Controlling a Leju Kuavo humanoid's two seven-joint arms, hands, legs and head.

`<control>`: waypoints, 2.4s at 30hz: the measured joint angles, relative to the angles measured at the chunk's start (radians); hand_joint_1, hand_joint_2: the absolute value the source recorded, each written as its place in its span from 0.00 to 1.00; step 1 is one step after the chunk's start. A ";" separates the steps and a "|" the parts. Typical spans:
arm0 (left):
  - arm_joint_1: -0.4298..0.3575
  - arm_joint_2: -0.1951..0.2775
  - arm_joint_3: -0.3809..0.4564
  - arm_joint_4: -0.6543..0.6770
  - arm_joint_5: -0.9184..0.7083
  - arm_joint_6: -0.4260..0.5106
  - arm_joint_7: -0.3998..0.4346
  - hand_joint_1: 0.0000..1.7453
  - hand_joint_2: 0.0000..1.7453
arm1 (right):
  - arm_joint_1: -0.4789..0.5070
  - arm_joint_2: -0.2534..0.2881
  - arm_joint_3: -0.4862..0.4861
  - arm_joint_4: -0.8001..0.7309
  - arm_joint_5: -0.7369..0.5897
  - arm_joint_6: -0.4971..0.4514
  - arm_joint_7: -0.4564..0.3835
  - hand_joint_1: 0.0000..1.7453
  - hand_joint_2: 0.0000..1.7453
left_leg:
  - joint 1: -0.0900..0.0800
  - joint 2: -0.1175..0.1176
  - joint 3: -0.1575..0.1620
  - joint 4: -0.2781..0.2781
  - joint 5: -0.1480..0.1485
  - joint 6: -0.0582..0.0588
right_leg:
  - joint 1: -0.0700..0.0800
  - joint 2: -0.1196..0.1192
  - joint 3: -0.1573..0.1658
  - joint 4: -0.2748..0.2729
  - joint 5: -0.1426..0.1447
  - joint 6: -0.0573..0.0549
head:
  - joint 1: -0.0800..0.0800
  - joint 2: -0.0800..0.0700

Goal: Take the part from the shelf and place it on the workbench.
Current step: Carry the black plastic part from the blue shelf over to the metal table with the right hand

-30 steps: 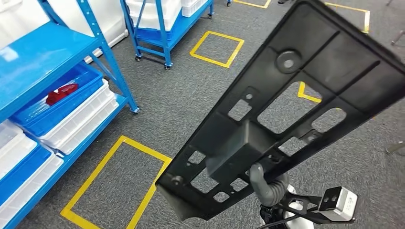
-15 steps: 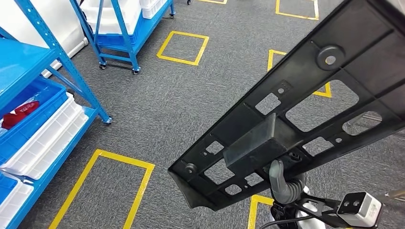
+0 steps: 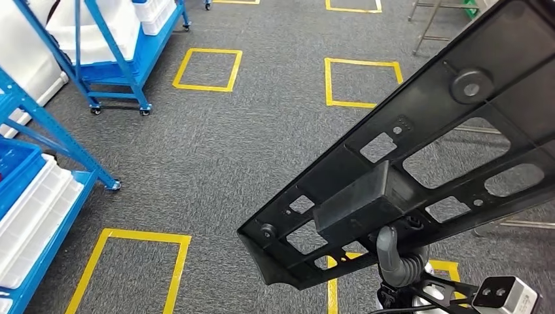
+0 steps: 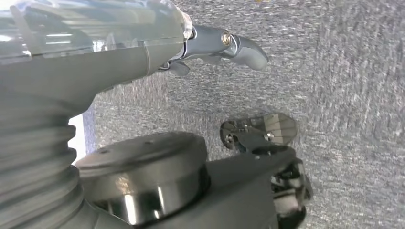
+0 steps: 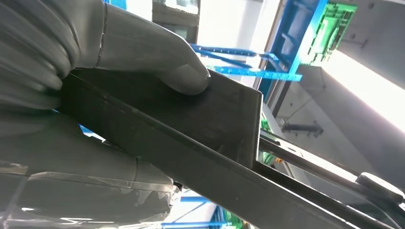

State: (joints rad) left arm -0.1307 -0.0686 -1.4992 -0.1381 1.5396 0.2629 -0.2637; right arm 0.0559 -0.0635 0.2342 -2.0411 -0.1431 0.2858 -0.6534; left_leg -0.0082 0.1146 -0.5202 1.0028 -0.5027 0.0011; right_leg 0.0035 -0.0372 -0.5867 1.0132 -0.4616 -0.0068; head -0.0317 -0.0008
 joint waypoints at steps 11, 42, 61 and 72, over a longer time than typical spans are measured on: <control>0.002 0.001 0.000 0.000 0.000 0.000 -0.003 0.00 1.00 | -0.025 0.006 -0.007 -0.003 -0.001 0.014 0.008 0.89 1.00 | 0.024 -0.164 -0.031 0.053 0.005 -0.017 | -0.009 0.132 0.002 0.002 0.008 -0.006 | 0.000 0.000; 0.005 0.004 0.005 0.000 0.015 0.010 -0.009 0.00 1.00 | -0.123 0.011 -0.014 0.091 -0.054 0.067 0.022 0.89 1.00 | 0.020 -0.185 -0.039 0.032 0.023 -0.006 | -0.007 0.139 0.000 -0.003 0.011 -0.006 | 0.000 0.000; 0.005 0.003 0.024 0.000 0.015 0.021 -0.005 0.00 1.00 | -0.142 0.011 -0.013 0.121 -0.072 0.078 0.020 0.89 1.00 | 0.006 -0.009 -0.006 -0.006 0.009 -0.001 | -0.002 -0.007 -0.008 -0.010 0.014 0.009 | 0.000 0.000; 0.009 0.004 0.026 0.000 0.015 0.021 -0.005 0.00 1.00 | -0.151 0.012 -0.013 0.130 -0.085 0.087 0.022 0.89 1.00 | 0.024 -0.171 -0.062 0.065 0.020 -0.013 | -0.008 0.133 -0.002 -0.005 0.014 -0.002 | 0.000 0.000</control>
State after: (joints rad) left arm -0.1216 -0.0648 -1.4729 -0.1381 1.5545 0.2840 -0.2686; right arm -0.0956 -0.0511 0.2208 -1.9106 -0.2284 0.3726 -0.6310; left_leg 0.0161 -0.0561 -0.5820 1.0682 -0.4826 -0.0123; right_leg -0.0048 0.0957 -0.5890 1.0086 -0.4471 -0.0093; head -0.0317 -0.0008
